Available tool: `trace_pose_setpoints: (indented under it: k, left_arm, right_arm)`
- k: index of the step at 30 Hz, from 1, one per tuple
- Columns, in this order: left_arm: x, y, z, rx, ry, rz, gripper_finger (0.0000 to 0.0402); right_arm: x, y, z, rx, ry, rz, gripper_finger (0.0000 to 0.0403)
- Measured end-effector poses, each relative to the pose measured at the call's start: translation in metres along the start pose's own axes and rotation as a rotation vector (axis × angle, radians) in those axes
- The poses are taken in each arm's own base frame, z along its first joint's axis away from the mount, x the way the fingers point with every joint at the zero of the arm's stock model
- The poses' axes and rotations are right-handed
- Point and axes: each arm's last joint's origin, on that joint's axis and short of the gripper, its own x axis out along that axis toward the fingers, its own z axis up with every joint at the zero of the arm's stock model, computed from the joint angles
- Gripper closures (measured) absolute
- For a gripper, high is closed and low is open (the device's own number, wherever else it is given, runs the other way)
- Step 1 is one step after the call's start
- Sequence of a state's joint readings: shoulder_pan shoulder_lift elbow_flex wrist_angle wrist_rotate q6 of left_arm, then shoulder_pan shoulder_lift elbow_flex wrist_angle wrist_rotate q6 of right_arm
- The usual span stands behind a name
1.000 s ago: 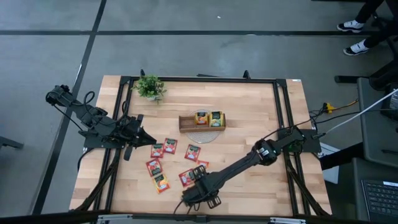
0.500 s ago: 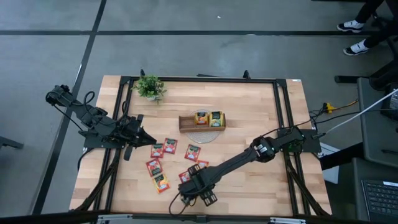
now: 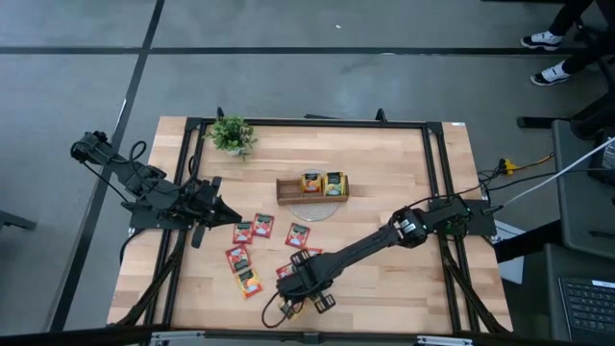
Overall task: Pick & Place Tea
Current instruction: Put the orange tea bag into the middle section of the wooden organizer
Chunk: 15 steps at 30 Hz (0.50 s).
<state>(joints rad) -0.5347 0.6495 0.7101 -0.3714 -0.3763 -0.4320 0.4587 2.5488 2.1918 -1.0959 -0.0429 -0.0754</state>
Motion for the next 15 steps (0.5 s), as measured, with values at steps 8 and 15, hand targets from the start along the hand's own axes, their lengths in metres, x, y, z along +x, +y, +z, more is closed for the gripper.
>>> trace_pose_setpoints:
  k: [8, 15]
  left_arm:
    - [0.0, 0.0006, 0.0003, 0.0, -0.011, 0.023, 0.0373]
    - [-0.0001, 0.0011, 0.0006, 0.0, -0.019, 0.04, 0.0373]
  right_arm:
    - [0.0009, 0.0018, 0.0027, -0.011, -0.028, 0.015, 0.0397]
    - [-0.0088, 0.0005, 0.0048, 0.053, -0.02, 0.014, 0.0398]
